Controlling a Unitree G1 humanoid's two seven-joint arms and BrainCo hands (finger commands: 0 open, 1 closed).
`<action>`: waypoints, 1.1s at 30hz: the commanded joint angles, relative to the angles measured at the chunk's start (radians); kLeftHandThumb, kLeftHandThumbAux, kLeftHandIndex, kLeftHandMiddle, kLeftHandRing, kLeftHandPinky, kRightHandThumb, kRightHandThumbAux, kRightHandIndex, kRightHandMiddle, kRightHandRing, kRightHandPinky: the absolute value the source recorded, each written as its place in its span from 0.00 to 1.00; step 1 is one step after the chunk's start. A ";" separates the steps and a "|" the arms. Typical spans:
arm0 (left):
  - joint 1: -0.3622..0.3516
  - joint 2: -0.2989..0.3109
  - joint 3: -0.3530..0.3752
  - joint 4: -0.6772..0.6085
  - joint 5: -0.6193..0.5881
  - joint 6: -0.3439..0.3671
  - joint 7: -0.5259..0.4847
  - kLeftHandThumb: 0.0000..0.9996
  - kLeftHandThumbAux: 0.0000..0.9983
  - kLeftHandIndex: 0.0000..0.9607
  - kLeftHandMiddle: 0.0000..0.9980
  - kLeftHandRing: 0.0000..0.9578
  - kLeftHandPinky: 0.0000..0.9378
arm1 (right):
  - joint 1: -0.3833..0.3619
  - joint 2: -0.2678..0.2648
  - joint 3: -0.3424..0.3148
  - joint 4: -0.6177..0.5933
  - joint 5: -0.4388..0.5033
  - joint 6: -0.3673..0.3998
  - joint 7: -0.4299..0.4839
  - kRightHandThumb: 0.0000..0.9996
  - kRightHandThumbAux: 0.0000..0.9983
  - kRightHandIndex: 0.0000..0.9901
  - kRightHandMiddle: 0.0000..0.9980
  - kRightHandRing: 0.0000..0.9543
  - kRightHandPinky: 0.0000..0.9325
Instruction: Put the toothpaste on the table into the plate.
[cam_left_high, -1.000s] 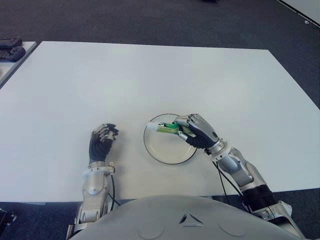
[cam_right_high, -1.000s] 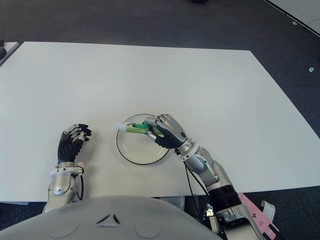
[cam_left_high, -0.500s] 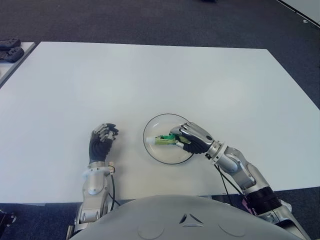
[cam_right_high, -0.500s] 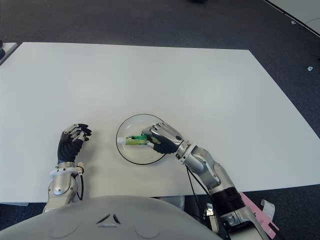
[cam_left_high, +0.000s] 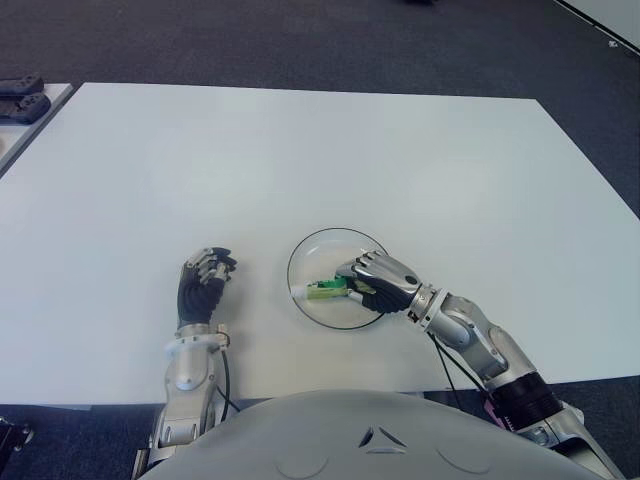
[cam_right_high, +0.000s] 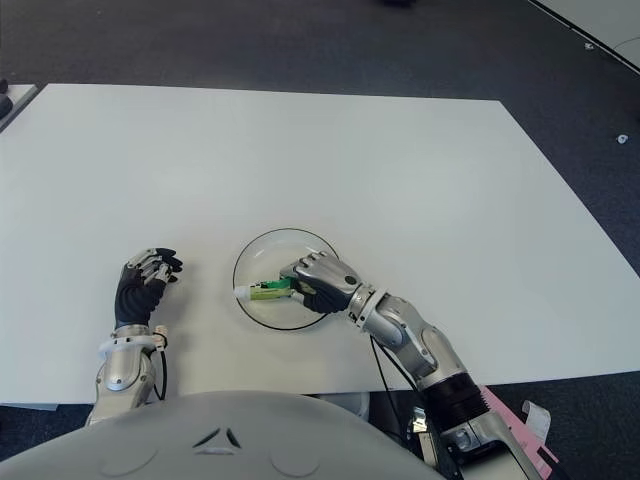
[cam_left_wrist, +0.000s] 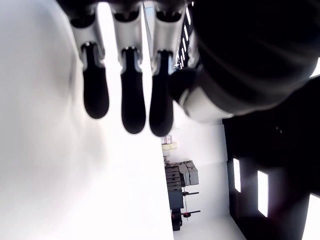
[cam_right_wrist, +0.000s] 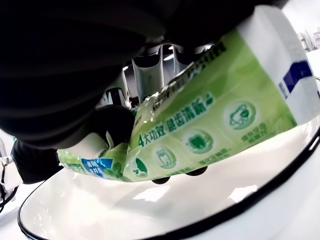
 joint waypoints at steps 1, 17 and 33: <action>0.002 -0.003 0.004 0.016 0.006 -0.001 0.008 0.71 0.72 0.45 0.51 0.54 0.55 | -0.008 0.003 0.015 0.004 0.022 0.022 0.031 0.78 0.69 0.42 0.40 0.52 0.59; 0.000 -0.002 0.004 0.019 0.004 0.003 0.006 0.71 0.72 0.45 0.51 0.53 0.54 | -0.024 -0.033 0.023 -0.004 -0.096 -0.011 -0.070 0.33 0.41 0.00 0.00 0.00 0.01; -0.004 0.000 0.006 0.025 0.004 -0.001 0.006 0.71 0.72 0.45 0.51 0.53 0.55 | 0.016 -0.042 -0.026 -0.071 -0.019 0.054 -0.035 0.15 0.28 0.00 0.00 0.00 0.00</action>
